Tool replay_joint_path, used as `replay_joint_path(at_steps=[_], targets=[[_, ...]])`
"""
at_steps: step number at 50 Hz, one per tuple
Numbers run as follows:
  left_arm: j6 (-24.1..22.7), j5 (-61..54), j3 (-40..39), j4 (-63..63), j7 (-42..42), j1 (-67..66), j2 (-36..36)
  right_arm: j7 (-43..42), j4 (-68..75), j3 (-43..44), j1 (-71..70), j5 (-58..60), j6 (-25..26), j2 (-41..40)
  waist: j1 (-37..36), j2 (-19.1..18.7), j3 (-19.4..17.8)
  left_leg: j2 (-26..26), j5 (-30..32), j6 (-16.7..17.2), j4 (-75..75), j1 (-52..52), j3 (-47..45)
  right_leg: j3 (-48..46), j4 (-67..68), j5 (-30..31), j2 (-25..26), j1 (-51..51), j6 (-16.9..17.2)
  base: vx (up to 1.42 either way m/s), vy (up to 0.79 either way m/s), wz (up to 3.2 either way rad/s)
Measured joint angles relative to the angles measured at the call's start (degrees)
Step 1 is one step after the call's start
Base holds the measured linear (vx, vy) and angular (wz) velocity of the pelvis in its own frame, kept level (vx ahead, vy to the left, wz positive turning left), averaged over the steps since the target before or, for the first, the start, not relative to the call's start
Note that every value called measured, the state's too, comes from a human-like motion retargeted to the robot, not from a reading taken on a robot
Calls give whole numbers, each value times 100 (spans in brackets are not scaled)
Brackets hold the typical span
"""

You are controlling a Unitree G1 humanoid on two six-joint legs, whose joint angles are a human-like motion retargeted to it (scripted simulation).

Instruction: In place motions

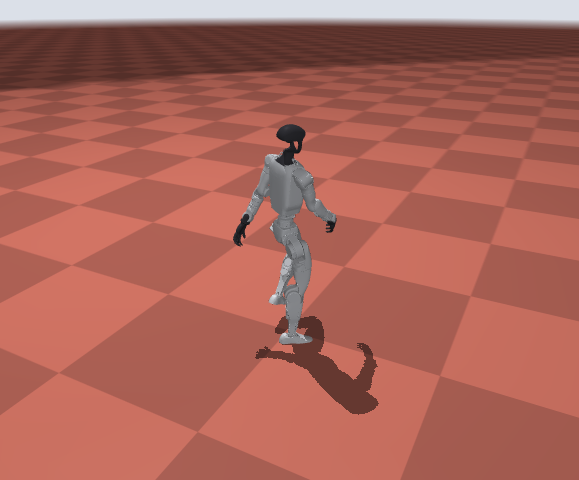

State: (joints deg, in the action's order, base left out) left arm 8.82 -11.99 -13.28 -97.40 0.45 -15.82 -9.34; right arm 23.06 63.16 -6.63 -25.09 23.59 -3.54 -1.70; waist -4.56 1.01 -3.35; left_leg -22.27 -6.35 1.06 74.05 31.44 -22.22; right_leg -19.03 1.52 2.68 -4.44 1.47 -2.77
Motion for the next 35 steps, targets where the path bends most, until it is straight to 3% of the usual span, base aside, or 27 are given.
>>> replay_joint_path(at_steps=[5, 7, 8, 10, 12, 13, 15, 18, 21, 26, 32, 35], targets=[[-152, -59, 723, 0, -33, 763, 129, -317, 463, 183, 947, 575, 70, 130, 312, 214, 205, 1075, 405, 291, -2603, -1638, -57, -247, 220, -276, -224, 119, 131, 22, 5, 62], [-393, 18, 1087, 0, -68, 1234, 260, -586, 855, 457, 1615, 822, 297, 195, 337, 229, 246, 1758, -56, 465, -4505, -2633, 45, -235, 538, -463, -190, 135, 169, 37, 9, 2], [-502, 14, 1285, 0, -76, 1443, 322, -766, 1108, 614, 1907, 848, 404, 244, 428, 194, 270, 1844, -561, 413, -5306, -3134, -224, -304, 763, -551, -147, 124, 197, 39, 9, 36], [-681, -6, 1564, 0, -14, 1902, 468, -1122, 1764, 907, 2390, 805, 606, 451, 833, 56, 314, 2078, -849, 1, -6480, -3643, -187, -599, 1390, -372, -112, 15, 266, 32, 16, 26], [-708, 33, 1522, 16, 215, 2587, 544, -1373, 2263, 1073, 2630, 692, 857, 757, 883, -86, 311, 1952, -589, 62, -6979, -3731, -486, -327, 2536, 390, -194, -651, 294, -10, 22, -61], [-707, 86, 1511, 66, 340, 3039, 561, -1543, 2518, 1202, 2679, 539, 967, 915, 1165, -204, 170, 1807, -506, 72, -7006, -3610, -318, -491, 3406, 771, -327, -1238, 231, -42, 15, 16], [-787, 237, 1477, 462, 411, 3744, 551, -2012, 3074, 1452, 2769, 150, 1013, 1251, 1426, -318, -97, 1720, -423, -28, -7080, -3449, -310, -61, 4599, 1106, -118, -2203, 39, -41, 14, 13], [-950, 520, 1727, 1314, 377, 4526, 402, -2366, 3424, 1819, 3209, -392, 1171, 1764, 1777, -397, -418, 1640, -399, -91, -7076, -3346, -190, -340, 5865, 604, -369, -2963, -240, -18, 13, 21], [-1104, 906, 1740, 1910, 146, 4805, 285, -2903, 3424, 2069, 3776, -689, 1424, 2012, 2043, -390, -420, 1542, -442, -58, -6959, -3254, -115, -471, 6346, 414, -425, -3342, -434, 6, -2, 17], [-1422, 718, 1867, 2190, -146, 4585, 412, -3420, 3424, 2533, 4353, -1147, 1099, 2081, 1644, -274, -160, 1617, -481, -12, -7020, -3372, -491, -288, 5850, 423, -277, -3114, -347, 12, -7, -63], [-1246, 683, 1616, 1483, 189, 3456, 613, -3129, 3424, 2036, 3759, -1040, 1229, 1862, 1171, -186, 135, 1857, -687, 118, -6937, -3632, -984, 165, 2957, 725, 194, -1363, 39, 9, 0, -63], [-1037, 844, 1107, 945, 430, 2440, 626, -2906, 3424, 1388, 3141, -781, 1347, 1552, 1152, -102, 289, 1905, -741, 234, -6229, -3460, -848, -357, 1242, -432, 47, -349, 120, 14, -3, 11]])
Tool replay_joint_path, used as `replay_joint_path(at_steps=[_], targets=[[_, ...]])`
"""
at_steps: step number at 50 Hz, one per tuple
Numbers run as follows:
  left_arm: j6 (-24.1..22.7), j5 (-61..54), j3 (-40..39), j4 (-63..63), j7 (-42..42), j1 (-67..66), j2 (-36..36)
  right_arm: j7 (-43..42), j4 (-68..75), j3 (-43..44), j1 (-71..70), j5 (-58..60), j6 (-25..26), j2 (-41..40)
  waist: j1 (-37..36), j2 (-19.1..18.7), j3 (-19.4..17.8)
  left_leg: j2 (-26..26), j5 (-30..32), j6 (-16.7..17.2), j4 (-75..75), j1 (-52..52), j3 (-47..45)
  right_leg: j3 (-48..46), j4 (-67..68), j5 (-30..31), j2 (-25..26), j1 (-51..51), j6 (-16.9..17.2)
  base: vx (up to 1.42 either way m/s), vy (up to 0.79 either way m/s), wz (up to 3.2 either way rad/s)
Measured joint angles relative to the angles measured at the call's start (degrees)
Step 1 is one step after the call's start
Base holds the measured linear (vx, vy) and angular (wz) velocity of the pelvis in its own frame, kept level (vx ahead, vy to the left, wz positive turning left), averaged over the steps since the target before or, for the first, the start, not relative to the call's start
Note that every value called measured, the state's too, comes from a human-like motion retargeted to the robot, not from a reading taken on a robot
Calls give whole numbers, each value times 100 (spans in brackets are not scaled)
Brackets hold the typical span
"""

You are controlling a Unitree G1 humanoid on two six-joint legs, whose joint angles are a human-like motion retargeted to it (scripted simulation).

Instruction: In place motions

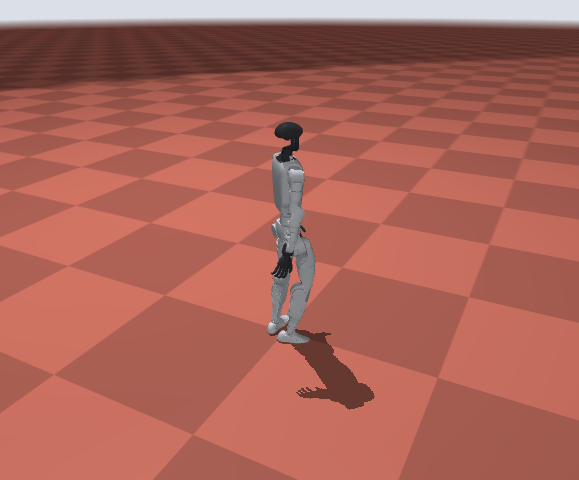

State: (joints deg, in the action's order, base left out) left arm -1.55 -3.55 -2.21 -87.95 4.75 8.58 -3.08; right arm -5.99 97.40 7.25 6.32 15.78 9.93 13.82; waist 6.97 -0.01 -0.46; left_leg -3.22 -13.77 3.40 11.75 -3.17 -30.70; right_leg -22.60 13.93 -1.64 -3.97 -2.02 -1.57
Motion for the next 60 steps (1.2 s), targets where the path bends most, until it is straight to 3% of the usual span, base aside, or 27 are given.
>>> replay_joint_path(at_steps=[2, 3, 5, 6, 7, 10, 11, 12, 15, 19, 22, 26, 28, 30, 32, 33, 35, 37, 40, 41, 44, 47, 49, 53, 57, 58, 60], targets=[[132, 57, -371, -320, 161, -548, -87, 172, 0, -381, -495, 56, -14, -247, -222, 167, -10, -97, 554, 45, 980, 277, -123, 173, -681, 167, -134, 193, -90, -12, -20, -63], [267, 53, -610, -603, 289, -795, -209, 370, 0, -567, -1028, 96, -26, -458, -577, 324, -102, -489, 1236, 47, 2347, 847, -210, 431, -978, 361, -330, 255, -33, -40, -22, -106], [469, 18, -855, -945, 361, -1072, -471, 741, -348, -617, -1776, 212, -32, -745, -994, 173, -312, -1427, 1908, -294, 4489, 2116, 81, 498, -1230, 592, -216, 176, -7, -51, -26, -32], [606, -45, -968, -945, 258, -1346, -582, 958, -754, -702, -2087, 237, -71, -889, -994, 164, -431, -1243, 1954, -421, 5100, 2762, 677, 349, -1359, 676, -165, 196, -68, -52, -29, 55], [769, -86, -1070, -945, 181, -1642, -707, 1200, -1178, -773, -2404, 273, -113, -1022, -1066, 182, -561, -1222, 1866, -546, 5778, 3348, 1064, 268, -1431, 729, -132, 209, -136, -44, -27, 35], [1555, -86, -1063, -945, 150, -2479, -1092, 1805, -2479, -676, -3100, 588, -294, -1319, -1795, 197, -814, -2346, 975, -1037, 7661, 4448, 762, 480, -1262, 659, -3, 131, -356, -12, -19, -57], [1683, -36, -1115, -945, 59, -2581, -1120, 1839, -2721, -635, -3242, 648, -378, -1352, -1927, 197, -821, -2499, 811, -1109, 7943, 4685, 727, 503, -1236, 640, 11, 80, -393, -3, -13, -42], [1716, 11, -1209, -945, -25, -2708, -1148, 1889, -2993, -649, -3392, 659, -492, -1389, -2031, 211, -836, -2603, 657, -1162, 8243, 4947, 712, 517, -1208, 617, 14, 51, -427, -3, -11, -12], [1207, 28, -1648, -945, -4, -3089, -1172, 2148, -3823, -1071, -3788, 306, -893, -1460, -2146, 312, -881, -2566, 429, -1124, 8816, 5504, 615, 545, -1157, 554, -8, 52, -527, 4, -4, -14], [1264, -208, -1900, -945, -96, -3108, -1077, 2532, -4204, -1219, -3965, 538, -1419, -1444, -2152, 271, -721, -2598, 526, -737, 8469, 5119, 372, 464, -1151, 498, 14, 66, -509, 10, 1, 24], [1336, -635, -1809, -945, -276, -2841, -1042, 2244, -4092, -1294, -3795, 992, -1577, -1440, -1793, 170, -500, -2299, 664, -587, 7735, 4575, 680, 131, -1224, 452, 140, 189, -431, 10, 3, 112], [1030, -873, -1243, -945, -308, -2059, -817, 1819, -3521, -1364, -2898, 1447, -1557, -1354, -1356, 407, -178, -957, 1127, -372, 5006, 2606, 455, -140, -1024, 211, -199, 287, -271, 24, 11, 82], [827, -906, -775, -945, -395, -1559, -634, 1736, -3031, -1205, -2136, 1907, -1467, -1270, -1308, 517, -76, -63, 1372, -110, 2846, 1338, 432, -54, -742, 35, -342, 364, -181, 40, 14, 4], [616, -909, -357, -945, -441, -1031, -495, 1452, -2333, -1057, -1415, 2324, -1194, -1138, -997, 410, 132, 420, 272, -65, 911, 228, 361, -347, -426, -40, -215, 365, -120, 41, 9, 79], [464, -924, -84, -945, -343, -518, -328, 901, -1417, -1011, -990, 2481, -787, -931, -492, 177, 256, 322, 135, -219, -38, -78, 443, -878, 134, 389, -176, 258, -36, 22, 21, 149], [419, -971, 34, -945, -161, 23, -244, 442, -776, -1010, -858, 2457, -493, -779, -60, 0, 221, 186, 188, -226, -293, -23, 737, -1174, 939, 1029, -314, -110, -2, -22, 15, 123], [328, -924, 69, -786, 80, 1080, -237, -341, 0, -982, -733, 2140, -204, -550, 134, -153, -167, -96, 161, -243, -382, 162, 711, -676, 2789, 1775, -557, -1203, -190, -49, 10, 4], [225, -806, 235, -337, 138, 1720, -307, -713, 0, -844, -310, 1815, -96, -321, 376, -266, -491, -144, 137, -394, -459, 216, 778, -152, 4056, 1751, -339, -2147, -443, -34, 20, -14], [213, -332, 411, 555, 375, 2630, -614, -862, 0, -472, 182, 1317, 78, 7, 843, -311, -866, -141, 280, -445, -624, 318, 855, -427, 5972, 1085, -949, -3378, -899, -32, 22, 16], [189, -160, 358, 796, 285, 2774, -743, -798, 0, -291, 273, 1321, 71, 64, 1073, -369, -963, -216, 326, -458, -671, 350, 889, -511, 6233, 1017, -942, -3648, -999, -18, 11, 29], [-103, 112, 284, 1503, -488, 2821, -768, -618, 0, 310, 802, 1166, -138, 297, 1481, -566, -890, -482, 390, -407, -690, 519, 924, -565, 6691, 820, -781, -4468, -1065, 12, -1, -15], [-421, -132, 367, 1828, -764, 2747, -753, -664, 0, 544, 1183, 779, -283, 382, 1426, -625, -699, -544, 359, -392, -697, 586, 786, -613, 6497, 721, -674, -4611, -1116, 8, -7, -44], [-484, -120, 292, 1907, -581, 2656, -701, -726, 0, 554, 1275, 478, -220, 358, 1307, -434, -716, -425, 312, -365, -712, 403, 631, -459, 6138, 715, -697, -4235, -1061, 1, -9, -51], [-389, -35, 183, 1564, -446, 2046, -334, -688, 0, 453, 1157, 338, -155, 212, 762, -220, -461, -157, 210, -302, -828, 60, 167, -80, 4722, 965, -441, -3031, -747, 10, -4, -86], [-339, -157, 229, 908, -299, 861, -26, -338, 0, 130, 749, 547, -252, 2, 260, -116, -110, 48, 25, -195, -682, -147, -167, 405, 2316, 1350, 24, -1473, -199, 23, -8, -61], [-259, -151, 230, 596, -168, 415, 41, -254, 0, -31, 508, 631, -261, -76, 203, -92, -65, 111, -30, -168, -516, -177, -153, 512, 1354, 1224, 99, -875, 55, 23, -1, -9], [-154, -95, 149, 87, 54, -210, 48, -211, 0, -407, 131, 734, -283, -175, 107, -57, -67, 161, -26, -126, -174, -261, -197, 209, 210, 439, 19, 16, 224, 17, -1, -26]])
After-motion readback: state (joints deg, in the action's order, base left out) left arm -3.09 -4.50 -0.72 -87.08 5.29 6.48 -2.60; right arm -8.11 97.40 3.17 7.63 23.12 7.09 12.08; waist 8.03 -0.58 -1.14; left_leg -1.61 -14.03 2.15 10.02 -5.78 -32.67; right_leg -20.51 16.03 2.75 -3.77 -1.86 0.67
